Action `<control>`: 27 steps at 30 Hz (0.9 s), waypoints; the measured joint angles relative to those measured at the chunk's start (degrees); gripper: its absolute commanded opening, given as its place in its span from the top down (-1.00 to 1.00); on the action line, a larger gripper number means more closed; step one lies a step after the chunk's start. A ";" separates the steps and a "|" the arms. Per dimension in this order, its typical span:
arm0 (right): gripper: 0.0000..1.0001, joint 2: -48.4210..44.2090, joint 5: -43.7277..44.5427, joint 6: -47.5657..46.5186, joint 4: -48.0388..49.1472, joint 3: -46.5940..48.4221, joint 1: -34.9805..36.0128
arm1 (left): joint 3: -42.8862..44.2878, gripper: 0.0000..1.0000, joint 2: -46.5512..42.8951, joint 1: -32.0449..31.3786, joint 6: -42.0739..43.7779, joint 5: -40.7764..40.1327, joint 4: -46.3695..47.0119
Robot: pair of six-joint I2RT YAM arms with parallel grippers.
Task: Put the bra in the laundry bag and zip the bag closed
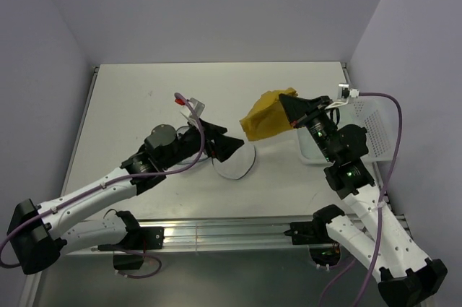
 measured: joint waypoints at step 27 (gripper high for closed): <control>-0.23 7.61 -4.50 -0.28 -3.80 3.78 13.60 | 3.76 1.00 1.68 -5.68 13.49 -15.63 0.24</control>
